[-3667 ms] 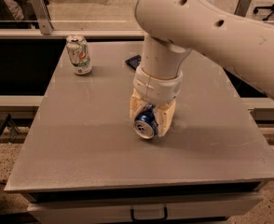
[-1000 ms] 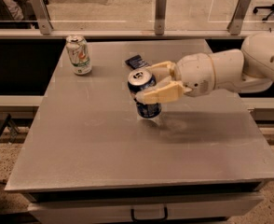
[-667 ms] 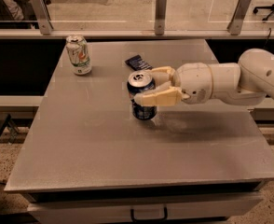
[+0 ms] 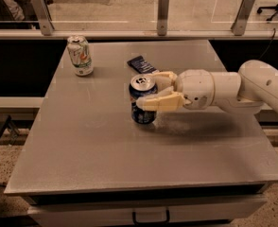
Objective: Place pepsi can upright
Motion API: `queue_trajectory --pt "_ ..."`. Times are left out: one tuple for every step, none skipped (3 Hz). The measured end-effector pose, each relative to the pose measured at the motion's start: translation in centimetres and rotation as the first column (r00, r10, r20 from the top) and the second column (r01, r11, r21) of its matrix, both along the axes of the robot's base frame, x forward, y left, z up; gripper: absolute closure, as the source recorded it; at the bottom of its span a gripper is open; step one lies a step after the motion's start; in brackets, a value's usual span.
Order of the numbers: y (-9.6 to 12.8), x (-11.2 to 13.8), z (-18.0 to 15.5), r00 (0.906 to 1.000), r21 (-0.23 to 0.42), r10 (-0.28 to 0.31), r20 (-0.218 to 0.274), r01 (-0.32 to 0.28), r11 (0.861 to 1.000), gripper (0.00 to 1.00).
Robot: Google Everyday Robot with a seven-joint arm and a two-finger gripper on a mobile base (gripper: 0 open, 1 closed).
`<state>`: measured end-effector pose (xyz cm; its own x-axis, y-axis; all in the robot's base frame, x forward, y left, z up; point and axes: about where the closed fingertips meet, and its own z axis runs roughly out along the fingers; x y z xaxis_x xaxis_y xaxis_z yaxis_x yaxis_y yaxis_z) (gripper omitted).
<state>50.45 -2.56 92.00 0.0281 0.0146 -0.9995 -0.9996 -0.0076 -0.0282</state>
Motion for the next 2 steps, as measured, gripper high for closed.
queue_trajectory --pt "0.24 -0.06 0.08 1.0000 0.000 0.005 0.001 -0.005 1.000 0.13" --pt "0.47 -0.13 0.16 1.0000 0.001 0.009 0.002 -0.009 1.000 0.00"
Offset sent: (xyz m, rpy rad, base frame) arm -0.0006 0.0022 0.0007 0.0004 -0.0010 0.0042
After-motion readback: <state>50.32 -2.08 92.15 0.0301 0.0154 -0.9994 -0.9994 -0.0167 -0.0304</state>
